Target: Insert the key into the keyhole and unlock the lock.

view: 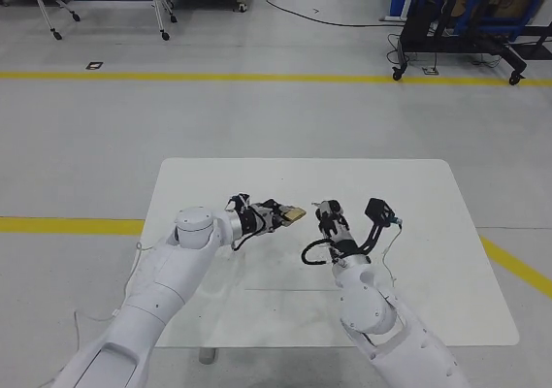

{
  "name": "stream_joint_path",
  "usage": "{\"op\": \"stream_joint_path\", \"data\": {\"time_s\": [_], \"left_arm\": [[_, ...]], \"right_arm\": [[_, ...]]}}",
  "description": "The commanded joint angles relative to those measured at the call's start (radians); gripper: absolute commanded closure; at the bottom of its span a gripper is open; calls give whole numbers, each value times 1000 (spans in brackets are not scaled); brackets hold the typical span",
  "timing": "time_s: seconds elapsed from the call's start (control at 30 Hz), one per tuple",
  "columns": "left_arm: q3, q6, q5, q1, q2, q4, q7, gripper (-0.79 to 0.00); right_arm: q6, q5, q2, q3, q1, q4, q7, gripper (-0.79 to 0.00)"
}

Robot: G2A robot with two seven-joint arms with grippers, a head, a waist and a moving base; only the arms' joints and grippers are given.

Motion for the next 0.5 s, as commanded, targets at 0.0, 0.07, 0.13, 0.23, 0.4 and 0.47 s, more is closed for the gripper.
{"op": "stream_joint_path", "data": {"time_s": [0.0, 0.07, 0.13, 0.23, 0.4, 0.47], "left_arm": [[10, 12, 3, -7, -2, 11, -10, 0], [16, 14, 3, -13, -5, 21, -13, 0], [19, 17, -5, -18, -7, 31, -19, 0], [14, 20, -32, -23, -11, 49, -21, 0], [17, 15, -41, -33, -16, 65, -17, 0], [16, 12, -46, -36, -17, 71, -12, 0]], "right_arm": [[-34, -12, -6, -17, 1, 19, -24, 0], [-58, -45, -10, -26, 8, 55, -48, 0], [-78, -72, -14, -34, 17, 78, -52, 0], [-118, -164, -14, -47, 25, 113, -45, 0], [-109, -261, -19, -57, 24, 132, -58, 0], [-101, -292, -21, -61, 24, 139, -58, 0]]}}
